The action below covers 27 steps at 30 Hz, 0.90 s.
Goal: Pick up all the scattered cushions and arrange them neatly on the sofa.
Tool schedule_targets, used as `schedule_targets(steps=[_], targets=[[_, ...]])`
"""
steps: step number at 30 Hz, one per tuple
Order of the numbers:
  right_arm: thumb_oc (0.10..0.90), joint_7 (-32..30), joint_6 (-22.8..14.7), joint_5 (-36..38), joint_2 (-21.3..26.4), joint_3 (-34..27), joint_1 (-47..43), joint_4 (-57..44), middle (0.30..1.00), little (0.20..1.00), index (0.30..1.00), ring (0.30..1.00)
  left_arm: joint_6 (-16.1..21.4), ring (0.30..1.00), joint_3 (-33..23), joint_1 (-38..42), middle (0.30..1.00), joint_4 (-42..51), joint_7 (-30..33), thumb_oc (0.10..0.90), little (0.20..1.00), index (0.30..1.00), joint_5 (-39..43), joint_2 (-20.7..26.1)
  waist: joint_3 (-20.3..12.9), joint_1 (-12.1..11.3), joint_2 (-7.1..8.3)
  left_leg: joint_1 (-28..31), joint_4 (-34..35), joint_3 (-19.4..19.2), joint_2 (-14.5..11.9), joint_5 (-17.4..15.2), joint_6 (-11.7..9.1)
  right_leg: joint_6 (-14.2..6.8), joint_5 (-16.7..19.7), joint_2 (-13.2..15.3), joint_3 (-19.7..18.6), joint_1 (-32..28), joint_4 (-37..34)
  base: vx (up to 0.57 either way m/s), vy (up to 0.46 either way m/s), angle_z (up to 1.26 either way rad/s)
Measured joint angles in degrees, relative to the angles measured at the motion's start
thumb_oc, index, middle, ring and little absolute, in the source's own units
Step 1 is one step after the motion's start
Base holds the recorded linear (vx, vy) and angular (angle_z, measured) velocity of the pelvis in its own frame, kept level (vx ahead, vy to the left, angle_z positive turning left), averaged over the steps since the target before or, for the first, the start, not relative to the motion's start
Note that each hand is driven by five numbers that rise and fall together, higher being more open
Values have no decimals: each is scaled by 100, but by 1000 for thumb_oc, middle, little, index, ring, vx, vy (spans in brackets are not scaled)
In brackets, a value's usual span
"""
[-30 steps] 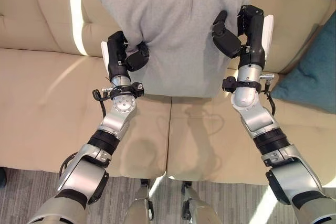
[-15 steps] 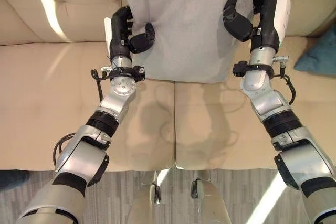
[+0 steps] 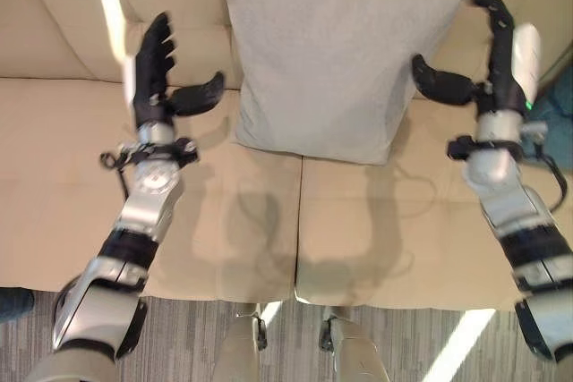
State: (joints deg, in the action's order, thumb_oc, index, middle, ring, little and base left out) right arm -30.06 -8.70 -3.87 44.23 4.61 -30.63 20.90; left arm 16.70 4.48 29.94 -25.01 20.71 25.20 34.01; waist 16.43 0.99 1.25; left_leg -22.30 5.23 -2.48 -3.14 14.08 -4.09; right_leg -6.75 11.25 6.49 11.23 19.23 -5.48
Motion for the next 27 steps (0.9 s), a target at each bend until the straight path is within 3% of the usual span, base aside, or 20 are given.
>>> schedule_targets(steps=[3,4,5,8,13,19,21,23,25,26,27], targets=[[800,115,71,-11,-1,-383,627,43,900,900,900,900,35,900,-523,-885,900,-137,12,800,900,900,201,-5,-9,-10,15,53,1,-3,-29,-37,5,55,-76,-28,-26,-55,0,22,-55,0],[800,195,77,-26,-18,-458,761,52,900,900,900,900,12,900,-593,-1071,900,-158,-19,800,900,900,204,-41,-19,-28,16,57,1,-3,-35,-136,-3,10,-209,-37,-20,-65,0,-5,-29,-11],[800,339,20,-111,-126,-697,1026,-74,900,900,900,900,38,900,-863,-1443,900,37,-177,800,900,900,170,-244,-36,-54,-21,88,2,4,-99,-323,33,115,-253,-89,-33,-74,0,5,-40,-5],[800,587,24,-182,-675,-945,1889,-25,900,900,900,900,-114,900,-921,-2345,900,27,-424,800,900,900,181,-817,-76,-40,49,228,4,80,-122,-344,-44,53,-304,-122,-20,-257,-2,18,-78,8],[800,915,32,-169,-1681,-1085,3168,117,900,900,900,900,-210,900,-924,-3626,900,-182,-925,800,900,900,168,-1463,-264,-49,4,620,6,156,-121,-436,-38,71,-382,-104,66,-697,-5,8,-82,8],[800,1309,55,-177,-2125,-639,4132,611,900,900,900,900,-514,900,-899,-4285,900,-2039,-1286,800,900,900,35,-2091,-829,-95,-333,1136,5,267,-125,-504,-17,59,-608,-157,236,-1321,-42,-82,-112,15],[800,1406,-6,-52,-2302,-201,3828,1679,900,900,900,900,-584,900,-450,-4220,900,-2814,-1435,800,900,900,-344,-2213,-956,-301,-398,1103,5,588,-284,-404,-198,135,-681,-336,565,-1457,-41,-277,-88,64],[800,1428,-119,5,-2323,54,3588,1981,900,900,900,900,-546,900,-394,-4195,900,-3188,-1483,800,900,900,-487,-2263,-960,-365,-409,943,-170,593,-384,-255,-339,284,-727,-474,612,-1400,69,-285,-24,35],[800,1466,-96,73,-2363,244,3269,2311,900,900,900,900,-595,900,-466,-3782,900,-3802,-1489,800,900,900,-539,-2270,-903,-345,-200,801,-117,601,-349,154,-1022,687,-656,-275,777,-1252,96,-185,9,34],[800,1466,-105,110,-2451,267,3086,2499,900,900,900,900,-599,900,-556,-3625,900,-4056,-1493,800,900,900,-555,-2280,-858,-386,63,683,-660,487,-134,-133,-967,791,-504,-62,791,-1271,-28,-105,16,8],[800,1466,-99,200,-2530,268,2939,2628,900,900,900,900,-630,900,-632,-3549,900,-4212,-1494,800,900,900,-556,-2283,-769,-409,288,734,-1381,299,17,-767,-487,744,-394,170,738,-1286,16,-102,36,6]])
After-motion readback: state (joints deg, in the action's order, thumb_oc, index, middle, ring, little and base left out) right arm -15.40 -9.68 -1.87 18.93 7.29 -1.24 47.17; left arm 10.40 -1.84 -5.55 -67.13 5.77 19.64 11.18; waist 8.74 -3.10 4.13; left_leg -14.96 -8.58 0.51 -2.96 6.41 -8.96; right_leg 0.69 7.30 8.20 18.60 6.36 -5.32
